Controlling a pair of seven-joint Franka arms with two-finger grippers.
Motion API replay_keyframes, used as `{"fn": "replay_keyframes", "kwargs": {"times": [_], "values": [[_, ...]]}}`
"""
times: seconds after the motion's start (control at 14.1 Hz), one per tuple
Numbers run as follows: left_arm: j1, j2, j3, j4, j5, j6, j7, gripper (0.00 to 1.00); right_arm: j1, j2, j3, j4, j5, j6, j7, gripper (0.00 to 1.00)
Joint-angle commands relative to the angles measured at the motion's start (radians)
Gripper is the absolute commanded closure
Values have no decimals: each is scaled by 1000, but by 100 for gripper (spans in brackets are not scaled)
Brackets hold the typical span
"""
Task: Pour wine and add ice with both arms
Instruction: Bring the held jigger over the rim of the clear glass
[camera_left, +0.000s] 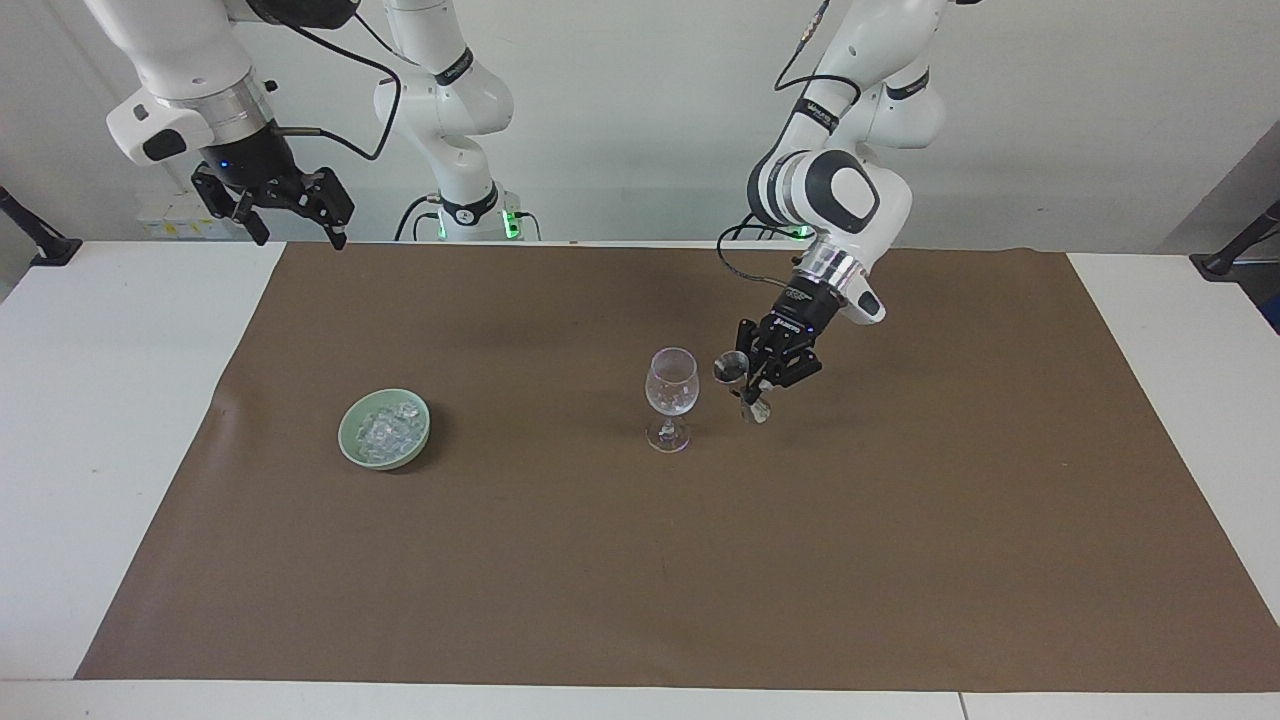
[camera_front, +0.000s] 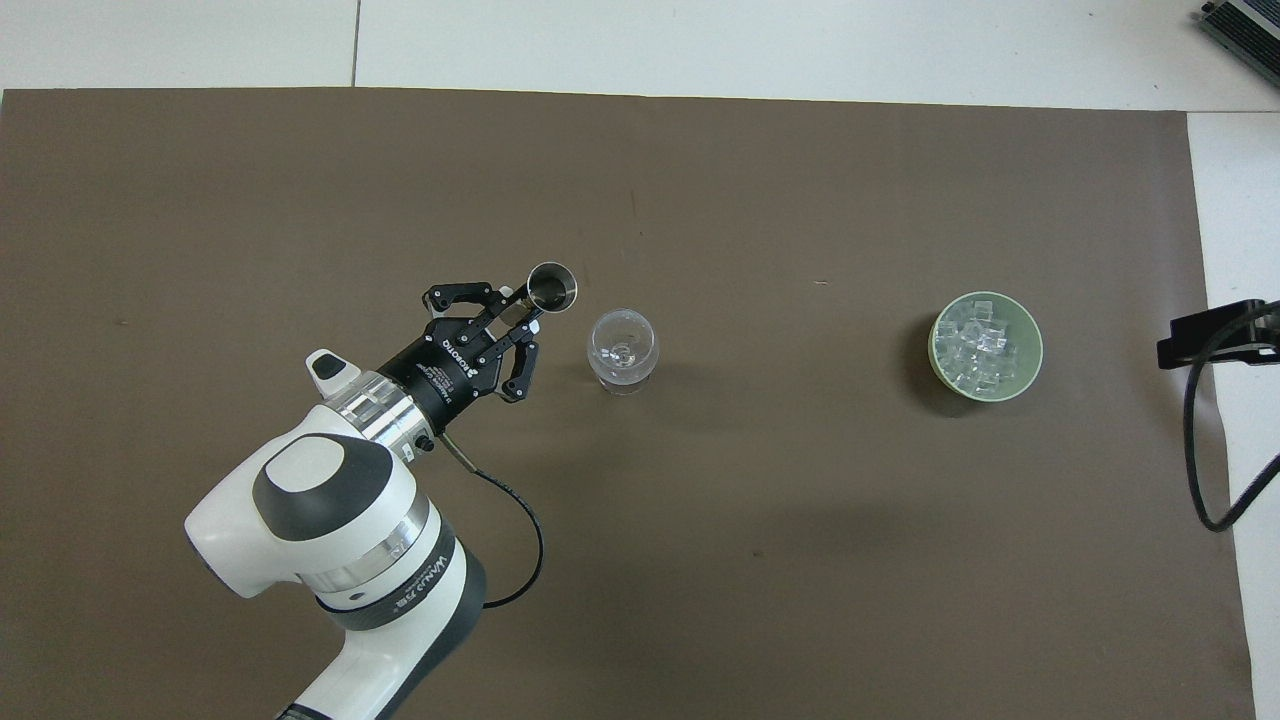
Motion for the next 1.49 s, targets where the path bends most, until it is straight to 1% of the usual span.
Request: {"fn": "replay_keyframes", "kwargs": {"times": [0.0,0.64,1.06,1.42], "values": [[-31,-18,8,9,-20,52,31,100,-2,-22,2,-24,10,6,4,0],[-76,-16,6,25,-16,121,88,100,-2,-21,2,-25,10,6,4,0],[-97,-8,3,40,15,172,135,100,-2,-21,2,-25,10,8,4,0],[-122,1,3,60,43,215,137,100,-2,-22,2,-24,10,8,4,0]]}}
